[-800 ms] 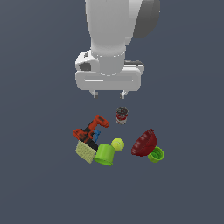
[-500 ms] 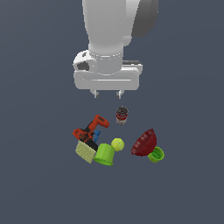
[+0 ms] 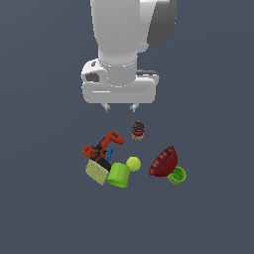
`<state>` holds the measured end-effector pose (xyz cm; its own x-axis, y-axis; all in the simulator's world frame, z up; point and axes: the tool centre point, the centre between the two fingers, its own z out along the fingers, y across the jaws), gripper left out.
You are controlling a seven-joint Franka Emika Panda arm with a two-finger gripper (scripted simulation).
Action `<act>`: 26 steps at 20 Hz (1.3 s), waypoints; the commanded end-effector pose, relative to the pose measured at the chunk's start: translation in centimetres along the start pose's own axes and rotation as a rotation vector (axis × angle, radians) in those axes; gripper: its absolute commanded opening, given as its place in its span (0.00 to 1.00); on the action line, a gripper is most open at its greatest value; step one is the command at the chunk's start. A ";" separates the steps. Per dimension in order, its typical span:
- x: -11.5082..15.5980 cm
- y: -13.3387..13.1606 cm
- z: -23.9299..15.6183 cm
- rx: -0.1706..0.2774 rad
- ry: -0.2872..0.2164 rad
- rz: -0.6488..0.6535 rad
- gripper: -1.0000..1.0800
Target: Pick up a designated object from a clutter of objects.
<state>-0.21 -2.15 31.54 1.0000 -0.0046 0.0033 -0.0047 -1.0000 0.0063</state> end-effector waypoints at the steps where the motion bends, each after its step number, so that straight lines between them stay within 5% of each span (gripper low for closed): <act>1: 0.0 0.1 0.7 -0.008 -0.008 -0.024 0.81; 11: -0.4 1.1 6.4 -0.069 -0.081 -0.239 0.81; 26: -3.5 2.5 19.0 -0.128 -0.277 -0.782 0.81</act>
<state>-3.28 -4.70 13.80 0.7235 0.6321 -0.2774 0.6648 -0.7463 0.0333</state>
